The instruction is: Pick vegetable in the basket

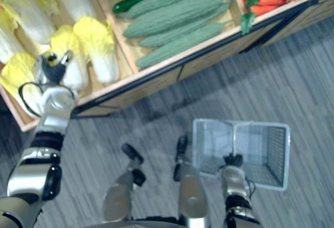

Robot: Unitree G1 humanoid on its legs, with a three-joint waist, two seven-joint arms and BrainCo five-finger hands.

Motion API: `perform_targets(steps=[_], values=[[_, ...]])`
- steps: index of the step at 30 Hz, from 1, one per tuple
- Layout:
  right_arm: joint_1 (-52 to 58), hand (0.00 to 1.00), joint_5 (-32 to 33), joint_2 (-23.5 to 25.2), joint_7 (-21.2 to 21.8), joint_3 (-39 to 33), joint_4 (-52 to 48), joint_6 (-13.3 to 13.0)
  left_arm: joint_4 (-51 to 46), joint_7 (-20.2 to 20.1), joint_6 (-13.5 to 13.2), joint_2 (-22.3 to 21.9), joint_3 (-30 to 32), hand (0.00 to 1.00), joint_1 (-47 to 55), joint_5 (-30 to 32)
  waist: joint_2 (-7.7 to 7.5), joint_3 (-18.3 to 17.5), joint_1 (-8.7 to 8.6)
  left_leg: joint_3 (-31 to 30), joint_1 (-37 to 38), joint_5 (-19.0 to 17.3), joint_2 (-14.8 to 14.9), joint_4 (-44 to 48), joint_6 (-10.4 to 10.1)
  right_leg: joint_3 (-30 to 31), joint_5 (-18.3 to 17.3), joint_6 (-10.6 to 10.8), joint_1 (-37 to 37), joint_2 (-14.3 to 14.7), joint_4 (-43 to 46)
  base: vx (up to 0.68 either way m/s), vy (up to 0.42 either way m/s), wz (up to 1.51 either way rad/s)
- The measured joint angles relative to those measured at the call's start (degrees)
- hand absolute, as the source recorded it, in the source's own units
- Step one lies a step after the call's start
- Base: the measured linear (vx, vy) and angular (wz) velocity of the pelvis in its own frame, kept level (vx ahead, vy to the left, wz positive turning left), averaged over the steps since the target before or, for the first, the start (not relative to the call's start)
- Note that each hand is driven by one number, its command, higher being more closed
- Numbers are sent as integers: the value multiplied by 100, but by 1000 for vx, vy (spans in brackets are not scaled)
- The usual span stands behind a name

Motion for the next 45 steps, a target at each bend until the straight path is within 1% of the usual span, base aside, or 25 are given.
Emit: perform_targets(steps=[3,4,7,9,10,16,18,19,22,24,26,27,29,31,34,36,37,38,39,40,41,42,43,44,45], values=[[64,100,159,95,-28,28,-465,-13,-2,-6,25,-3,-16,100,1,0,-58,34,12,113,115,-1,5,0,-1,86,0,0,43,3,36,-6,-7,-16],[121,100,212,101,-28,40,-708,-27,-3,-14,79,-8,-60,100,-1,0,-67,41,6,135,174,-1,2,0,-1,90,0,1,94,-6,46,9,-8,-6],[267,100,207,87,-29,71,-1070,-97,1,-183,117,-101,-189,100,80,5,-85,53,3,121,422,-4,-9,0,-4,46,-10,1,370,-27,38,17,-8,5],[282,100,201,41,-28,142,-1090,-175,-18,-276,107,-206,-283,100,226,12,-86,52,-20,81,574,-6,-30,0,-5,-11,-30,15,568,-53,13,28,-17,21],[288,100,124,37,-23,225,-1101,-204,-29,-302,103,-248,-293,100,330,14,-80,48,-52,-67,682,-7,-42,0,-5,-124,-73,20,746,-74,12,20,-19,28],[421,100,62,18,-18,190,-1044,-189,-398,-444,82,-247,-273,100,805,225,-55,8,-38,-388,1025,-29,-81,-1,-24,-382,-168,71,1288,-126,11,24,-19,28],[433,100,-67,3,-14,106,-1013,-167,-723,-446,87,-247,-230,100,1040,229,-48,-15,-24,-492,1107,-29,-105,-1,-23,-453,-176,76,1434,-141,5,12,-5,23],[434,100,-86,-4,-13,73,-987,-160,-862,-448,88,-247,-216,100,1130,236,-38,-73,-20,-503,1102,-31,-110,-2,-20,-465,-176,77,1436,-146,4,9,2,11],[547,100,-118,-92,-8,-47,-842,-108,-1613,-448,87,-245,-202,100,1651,458,3,-436,10,-552,1133,-35,-153,-2,-15,-507,-176,78,1516,-167,-17,30,0,9],[707,100,-118,-158,13,-169,-752,-76,-2348,-448,88,-241,-208,100,2029,901,59,-698,6,-676,1251,-50,-179,-4,-21,-591,-184,92,1725,-205,-96,46,-3,20],[868,100,-120,-171,32,-266,-750,-67,-2928,-448,79,-242,-222,100,2300,1246,106,-876,24,-712,1282,-96,-179,-4,-11,-627,-202,118,1779,-208,-100,28,4,16],[993,100,-119,-177,44,-316,-751,-63,-3283,-447,66,-245,-260,100,2496,1424,156,-993,9,-800,1303,-112,-189,-9,-21,-689,-213,134,1849,-222,-111,17,1,22],[1164,100,-119,-176,75,-443,-751,-2,-3711,-445,-43,-322,-353,100,2741,1608,227,-1177,20,-836,1312,-121,-200,-26,-33,-735,-217,141,1916,-231,-163,-1,8,16],[1249,100,-118,-175,77,-473,-751,20,-3929,-427,-95,-501,-484,100,2858,1779,279,-1243,38,-839,1314,-173,-204,-38,-74,-738,-224,188,1926,-236,-201,-29,22,2],[1333,100,-120,-169,82,-470,-768,33,-3989,-426,-180,-749,-997,100,2911,1800,297,-1273,-6,-834,1306,-178,-213,-39,-79,-732,-218,199,1921,-259,-239,-24,14,0],[1417,100,-111,-163,78,-471,-852,37,-3987,-447,-312,-875,-1379,100,2911,1798,287,-1280,-46,-822,1298,-188,-216,-39,-80,-706,-193,234,1915,-272,-273,1,12,-3],[1510,100,-109,-136,76,-472,-1000,46,-3969,-458,-399,-910,-1704,100,2909,1790,284,-1284,-53,-807,1297,-199,-229,-39,-77,-684,-180,254,1907,-285,-284,22,28,-6],[1601,100,-108,-82,63,-473,-1158,47,-3869,-509,-563,-957,-2041,100,2907,1760,281,-1288,-73,-797,1297,-212,-248,-39,-70,-667,-173,264,1896,-300,-284,31,30,-8],[1654,100,-107,-45,62,-470,-1252,49,-3787,-544,-629,-995,-2220,100,2906,1743,277,-1299,-76,-781,1297,-218,-254,-39,-69,-643,-156,291,1879,-304,-284,39,23,-19],[1717,100,-102,53,60,-469,-1421,54,-3562,-638,-724,-1101,-2567,100,2907,1737,259,-1330,-85,-682,1297,-237,-256,-38,-72,-537,-141,313,1788,-305,-271,44,19,-42],[1724,100,-102,164,50,-430,-1630,55,-3288,-802,-811,-1207,-2873,100,2907,1699,239,-1342,-85,-533,1306,-256,-255,-25,-70,-386,-135,301,1658,-306,-196,41,24,-57],[1710,100,-102,210,29,-378,-1738,55,-3125,-888,-833,-1264,-3017,100,2907,1689,227,-1348,-82,-410,1317,-281,-252,-4,-72,-320,-135,265,1541,-311,-125,31,29,-75],[1660,100,-99,239,-10,-247,-1860,55,-2880,-974,-857,-1344,-3171,100,2906,1687,208,-1361,-83,-188,1327,-307,-242,-3,-62,-320,-218,185,1384,-338,-25,42,52,-109],[1480,100,-103,273,-45,20,-2046,54,-2509,-1176,-922,-1467,-3293,100,2911,1684,175,-1377,-131,242,1346,-275,-250,2,24,-1276,-353,-205,1149,-758,438,52,69,-122],[1392,100,-104,273,-48,178,-2087,54,-2408,-1234,-931,-1509,-3320,100,2913,1684,151,-1377,-134,429,1384,-283,-251,2,33,-1744,-426,-349,1078,-980,676,75,85,-153]])
